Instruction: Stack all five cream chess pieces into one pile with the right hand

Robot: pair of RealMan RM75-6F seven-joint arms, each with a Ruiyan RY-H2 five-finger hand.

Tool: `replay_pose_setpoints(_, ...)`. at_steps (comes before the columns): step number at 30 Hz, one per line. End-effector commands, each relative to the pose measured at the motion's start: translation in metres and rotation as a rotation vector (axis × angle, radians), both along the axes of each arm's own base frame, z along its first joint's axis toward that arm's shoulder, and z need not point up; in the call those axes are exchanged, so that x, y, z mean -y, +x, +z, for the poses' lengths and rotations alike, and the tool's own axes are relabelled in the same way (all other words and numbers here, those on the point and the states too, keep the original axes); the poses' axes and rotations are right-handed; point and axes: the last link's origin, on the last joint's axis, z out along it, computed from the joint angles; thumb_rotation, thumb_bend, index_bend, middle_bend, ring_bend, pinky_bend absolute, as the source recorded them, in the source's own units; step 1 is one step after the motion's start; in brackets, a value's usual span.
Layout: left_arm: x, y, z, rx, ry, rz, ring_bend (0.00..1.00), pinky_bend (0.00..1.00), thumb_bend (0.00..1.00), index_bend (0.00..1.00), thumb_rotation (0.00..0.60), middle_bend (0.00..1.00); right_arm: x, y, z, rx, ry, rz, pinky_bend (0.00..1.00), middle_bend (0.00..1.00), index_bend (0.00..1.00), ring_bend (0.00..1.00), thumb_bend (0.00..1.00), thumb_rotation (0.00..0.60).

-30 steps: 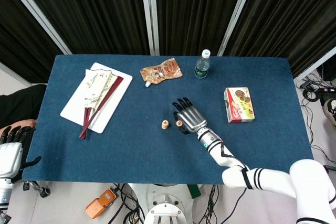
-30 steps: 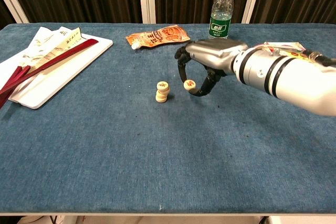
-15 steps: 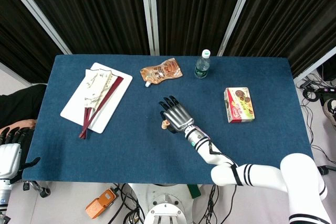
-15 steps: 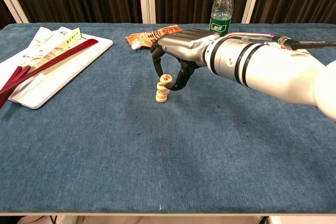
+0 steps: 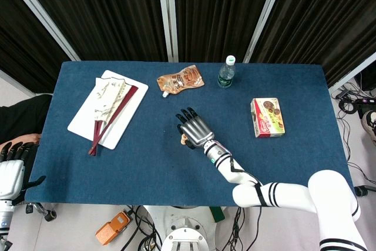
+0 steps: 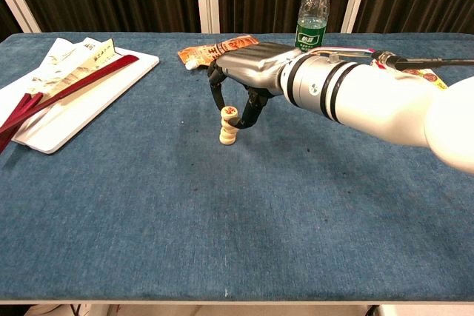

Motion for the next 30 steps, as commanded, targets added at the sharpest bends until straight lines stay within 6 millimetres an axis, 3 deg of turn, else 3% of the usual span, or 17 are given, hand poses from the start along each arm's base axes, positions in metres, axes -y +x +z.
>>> replay_pose_setpoints(1, 0.0, 0.0, 0.0, 0.0, 0.001, 0.001, 0.1, 0.0, 0.03, 0.2, 0.6, 0.17, 0.0, -0.001, 0.0, -0.001, 0.001, -0.002, 0.07, 0.18, 0.49, 0.08, 0.49, 0.6)
replay_pose_setpoints(9, -0.001, 0.0, 0.0, -0.001, 0.001, -0.001, 0.1, 0.0, 0.03, 0.2, 0.6, 0.17, -0.002, -0.003, 0.006, 0.02, -0.006, -0.001, 0.07, 0.18, 0.46, 0.08, 0.49, 0.6)
replay_pose_setpoints(14, -0.004, 0.003, 0.0, 0.001, -0.001, -0.013, 0.1, 0.0, 0.03, 0.2, 0.6, 0.17, 0.0, -0.013, 0.039, 0.067, -0.104, 0.017, 0.07, 0.18, 0.43, 0.08, 0.48, 0.6)
replay_pose_setpoints(18, -0.008, 0.004, -0.001, 0.005, -0.004, -0.025, 0.1, 0.0, 0.03, 0.2, 0.6, 0.17, -0.004, -0.042, 0.081, 0.088, -0.211, -0.006, 0.08, 0.18, 0.33, 0.08, 0.47, 0.6)
replay_pose_setpoints(22, -0.013, 0.01, -0.005, 0.013, -0.01, -0.054, 0.1, 0.0, 0.03, 0.2, 0.6, 0.17, -0.023, -0.09, 0.135, 0.098, -0.345, -0.065, 0.09, 0.18, 0.19, 0.08, 0.35, 0.6)
replay_pose_setpoints(27, -0.016, 0.018, -0.008, 0.018, -0.013, -0.086, 0.1, 0.0, 0.03, 0.2, 0.6, 0.17, -0.065, -0.148, 0.189, 0.116, -0.459, -0.141, 0.09, 0.16, 0.1, 0.07, 0.28, 0.6)
replay_pose_setpoints(30, -0.017, 0.023, -0.007, 0.022, -0.007, -0.103, 0.1, 0.0, 0.03, 0.2, 0.6, 0.17, -0.1, -0.187, 0.218, 0.115, -0.514, -0.209, 0.09, 0.13, 0.08, 0.05, 0.28, 0.6)
